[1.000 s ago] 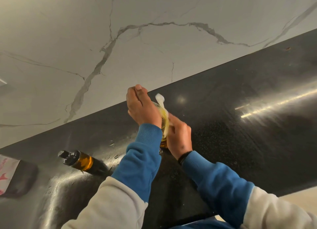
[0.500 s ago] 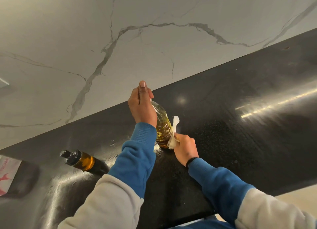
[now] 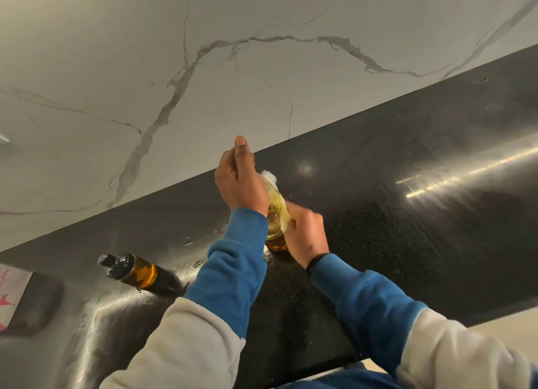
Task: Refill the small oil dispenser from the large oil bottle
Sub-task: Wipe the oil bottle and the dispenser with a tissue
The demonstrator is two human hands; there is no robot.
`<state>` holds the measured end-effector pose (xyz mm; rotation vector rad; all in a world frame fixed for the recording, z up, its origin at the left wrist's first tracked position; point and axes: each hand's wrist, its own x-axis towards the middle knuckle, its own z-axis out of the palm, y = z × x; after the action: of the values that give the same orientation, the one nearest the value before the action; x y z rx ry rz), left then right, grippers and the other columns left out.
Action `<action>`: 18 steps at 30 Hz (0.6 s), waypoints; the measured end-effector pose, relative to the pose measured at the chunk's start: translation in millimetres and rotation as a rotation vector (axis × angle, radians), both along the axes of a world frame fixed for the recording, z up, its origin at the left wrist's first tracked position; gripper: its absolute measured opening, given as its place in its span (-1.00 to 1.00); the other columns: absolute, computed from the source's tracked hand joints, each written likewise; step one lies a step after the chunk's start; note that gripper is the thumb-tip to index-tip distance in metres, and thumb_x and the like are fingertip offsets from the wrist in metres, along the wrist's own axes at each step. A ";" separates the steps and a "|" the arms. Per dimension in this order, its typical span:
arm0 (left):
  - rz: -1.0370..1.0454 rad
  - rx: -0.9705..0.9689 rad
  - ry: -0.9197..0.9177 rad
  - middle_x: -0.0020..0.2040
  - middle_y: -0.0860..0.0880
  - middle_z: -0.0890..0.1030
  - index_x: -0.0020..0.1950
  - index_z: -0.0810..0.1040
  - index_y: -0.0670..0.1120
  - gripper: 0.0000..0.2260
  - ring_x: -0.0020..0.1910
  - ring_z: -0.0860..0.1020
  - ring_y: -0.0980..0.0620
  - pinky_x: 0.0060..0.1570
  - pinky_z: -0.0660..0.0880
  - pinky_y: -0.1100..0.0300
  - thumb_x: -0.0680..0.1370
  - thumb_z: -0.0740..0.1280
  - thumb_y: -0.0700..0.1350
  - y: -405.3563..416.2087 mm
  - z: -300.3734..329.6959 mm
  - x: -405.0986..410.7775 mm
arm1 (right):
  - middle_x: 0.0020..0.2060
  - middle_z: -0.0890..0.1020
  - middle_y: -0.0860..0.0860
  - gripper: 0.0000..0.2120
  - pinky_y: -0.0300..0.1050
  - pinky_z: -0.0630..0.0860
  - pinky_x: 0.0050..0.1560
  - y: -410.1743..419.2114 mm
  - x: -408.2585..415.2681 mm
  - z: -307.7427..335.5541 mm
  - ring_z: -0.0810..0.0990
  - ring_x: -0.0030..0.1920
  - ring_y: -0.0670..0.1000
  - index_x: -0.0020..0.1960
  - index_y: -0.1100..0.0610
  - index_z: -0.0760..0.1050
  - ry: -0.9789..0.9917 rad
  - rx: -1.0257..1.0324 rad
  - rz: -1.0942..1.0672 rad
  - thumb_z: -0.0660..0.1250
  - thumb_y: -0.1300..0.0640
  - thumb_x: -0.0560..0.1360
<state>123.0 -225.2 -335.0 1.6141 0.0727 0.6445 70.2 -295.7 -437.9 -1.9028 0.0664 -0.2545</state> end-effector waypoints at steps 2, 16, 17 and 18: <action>-0.046 -0.010 0.000 -0.51 0.16 0.25 -0.43 0.25 -0.02 -0.55 -0.43 0.22 0.12 -0.32 0.28 0.24 0.66 0.22 -0.03 1.6 2.2 1.2 | -0.30 0.57 0.01 -0.75 -0.13 0.42 -0.24 -2.6 -7.4 -27.2 0.51 -0.29 -0.02 -0.19 0.04 0.49 0.253 -0.121 0.071 0.16 0.27 0.57; 0.057 0.022 -0.067 -0.38 0.03 0.45 -0.24 0.43 -0.19 -0.69 -0.37 0.41 0.17 -0.22 0.38 0.36 0.69 0.12 -0.17 6.9 -7.1 3.7 | 0.19 0.65 0.09 -0.58 -0.25 0.52 0.24 13.5 8.5 61.1 0.61 0.22 -0.06 0.30 0.21 0.57 -0.348 0.196 0.015 0.21 0.41 0.49; 0.067 0.016 -0.055 -0.37 0.02 0.45 -0.25 0.43 -0.20 -0.67 -0.36 0.42 0.15 -0.22 0.39 0.34 0.70 0.13 -0.15 5.7 -7.0 2.3 | 0.20 0.65 0.10 -0.60 -0.24 0.52 0.25 14.4 8.8 55.1 0.61 0.23 -0.04 0.31 0.22 0.56 -0.380 0.152 0.003 0.23 0.39 0.51; 0.069 0.009 -0.050 -0.35 -0.01 0.46 -0.26 0.43 -0.18 -0.64 -0.34 0.43 0.12 -0.20 0.42 0.28 0.70 0.13 -0.11 4.5 -6.6 1.2 | 0.18 0.66 0.09 -0.63 -0.23 0.53 0.21 14.1 9.4 43.4 0.62 0.20 -0.05 0.30 0.20 0.57 -0.382 0.105 -0.007 0.24 0.36 0.54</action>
<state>124.1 -220.8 -341.5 1.6090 0.0893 0.7395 79.6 -281.6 -394.5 -1.7207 -0.1669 -0.6029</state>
